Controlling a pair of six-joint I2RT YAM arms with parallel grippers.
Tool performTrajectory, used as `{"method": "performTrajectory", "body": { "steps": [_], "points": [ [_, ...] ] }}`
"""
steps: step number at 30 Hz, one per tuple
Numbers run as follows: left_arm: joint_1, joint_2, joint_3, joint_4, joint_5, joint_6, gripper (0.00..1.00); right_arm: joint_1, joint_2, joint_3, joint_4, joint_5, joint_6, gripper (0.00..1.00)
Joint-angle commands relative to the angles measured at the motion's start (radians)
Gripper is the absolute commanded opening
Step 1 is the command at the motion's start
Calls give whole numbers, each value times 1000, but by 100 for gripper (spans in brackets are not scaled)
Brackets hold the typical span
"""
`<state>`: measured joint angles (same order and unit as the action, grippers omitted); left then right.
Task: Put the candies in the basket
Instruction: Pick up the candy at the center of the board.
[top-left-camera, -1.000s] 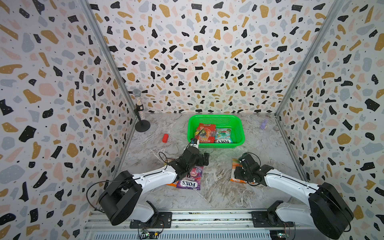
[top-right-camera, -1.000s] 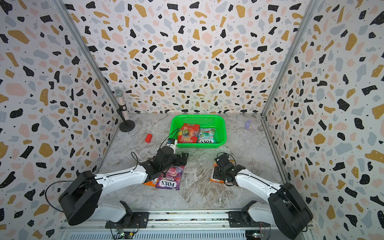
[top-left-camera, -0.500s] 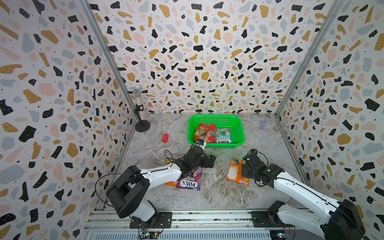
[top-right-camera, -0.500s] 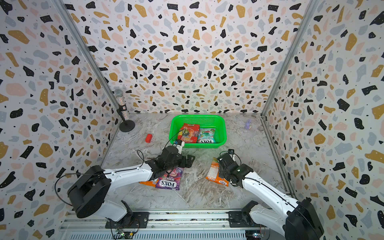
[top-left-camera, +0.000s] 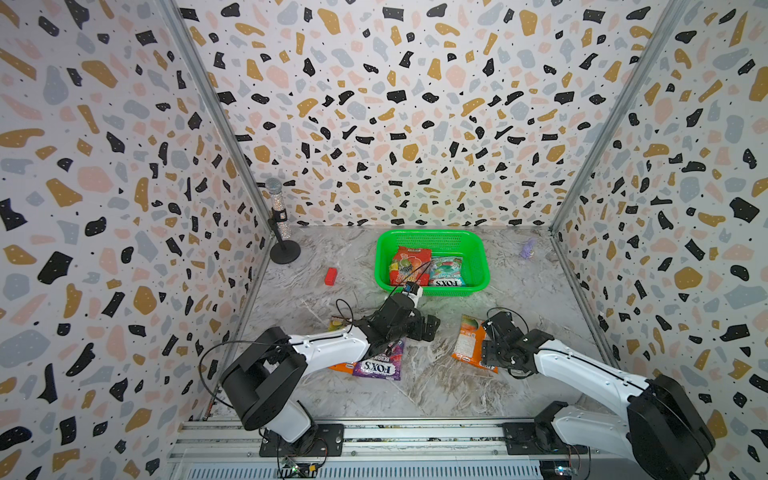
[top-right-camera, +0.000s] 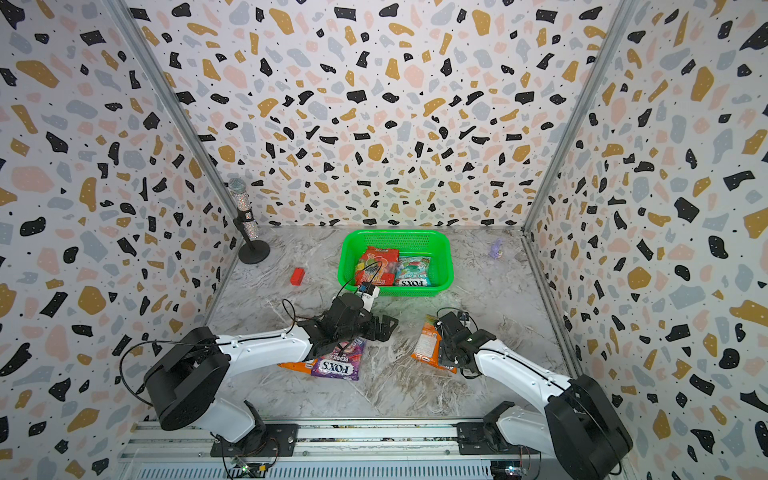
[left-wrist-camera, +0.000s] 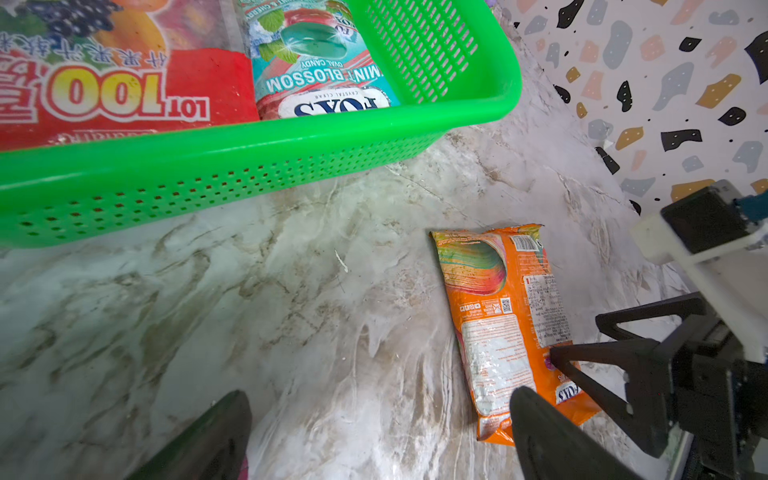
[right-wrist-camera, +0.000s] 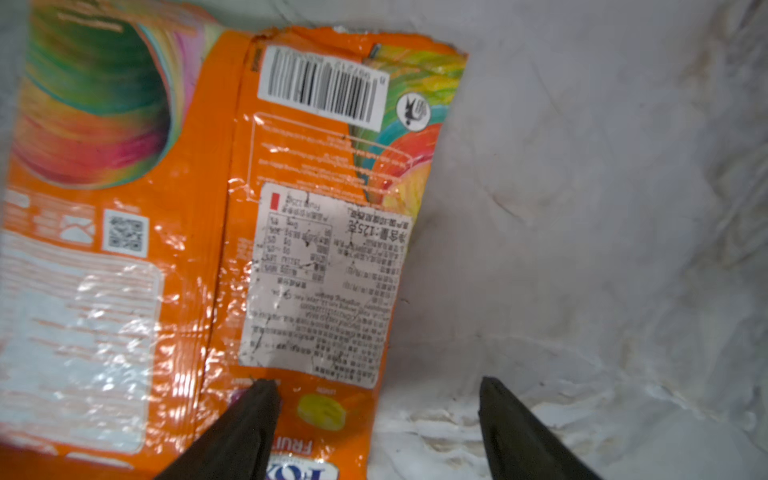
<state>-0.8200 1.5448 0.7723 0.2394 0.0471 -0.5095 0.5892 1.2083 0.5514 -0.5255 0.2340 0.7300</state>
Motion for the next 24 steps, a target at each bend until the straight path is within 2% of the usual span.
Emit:
{"method": "performTrajectory", "body": {
  "steps": [1,14,17,24],
  "points": [
    [1,-16,22,3,-18,19,100,-3,39,-7,49,-52,13,69],
    [2,-16,23,-5,-39,16,100,-3,18,-5,58,-43,-18,6],
    [3,-13,23,-6,-44,15,100,-3,7,-1,51,-38,-28,0],
    [2,-17,21,-14,-68,6,100,-2,-29,5,58,-55,-58,0]
  ]
}}
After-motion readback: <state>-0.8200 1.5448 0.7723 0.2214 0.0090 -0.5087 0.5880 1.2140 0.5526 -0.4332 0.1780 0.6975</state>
